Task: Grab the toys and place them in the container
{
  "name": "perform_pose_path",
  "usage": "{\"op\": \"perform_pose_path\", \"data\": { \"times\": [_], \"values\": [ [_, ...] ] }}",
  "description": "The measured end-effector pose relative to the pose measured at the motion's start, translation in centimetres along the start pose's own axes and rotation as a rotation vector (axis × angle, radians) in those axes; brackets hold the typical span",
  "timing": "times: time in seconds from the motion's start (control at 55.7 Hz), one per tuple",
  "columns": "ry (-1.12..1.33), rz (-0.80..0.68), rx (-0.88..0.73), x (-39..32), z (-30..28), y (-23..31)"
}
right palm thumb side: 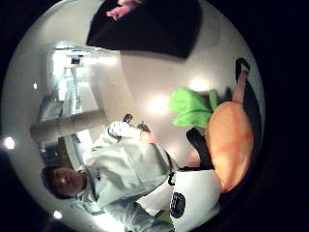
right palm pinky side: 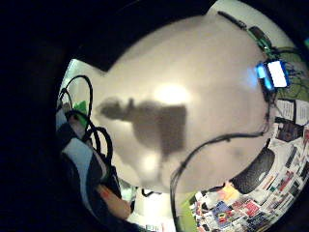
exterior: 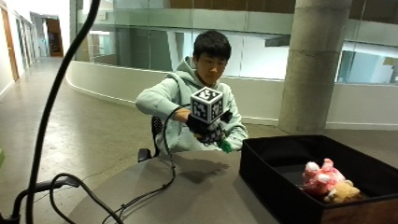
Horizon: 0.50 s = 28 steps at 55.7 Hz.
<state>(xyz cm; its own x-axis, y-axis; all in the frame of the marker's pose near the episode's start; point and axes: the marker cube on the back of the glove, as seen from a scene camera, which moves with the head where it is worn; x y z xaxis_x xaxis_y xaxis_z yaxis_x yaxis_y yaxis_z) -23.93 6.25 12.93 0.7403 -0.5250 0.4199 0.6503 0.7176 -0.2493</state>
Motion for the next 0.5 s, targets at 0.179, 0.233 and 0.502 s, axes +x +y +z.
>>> {"op": "perform_pose_path", "data": {
  "times": [0.179,0.233,0.502],
  "values": [
    [0.089,-0.044,0.164,-0.1,-10.9,-5.3],
    [0.085,-0.034,0.248,-1.9,-13.0,-6.3],
    [0.065,-0.061,0.723,-6.8,-18.5,-12.7]
  ]
}}
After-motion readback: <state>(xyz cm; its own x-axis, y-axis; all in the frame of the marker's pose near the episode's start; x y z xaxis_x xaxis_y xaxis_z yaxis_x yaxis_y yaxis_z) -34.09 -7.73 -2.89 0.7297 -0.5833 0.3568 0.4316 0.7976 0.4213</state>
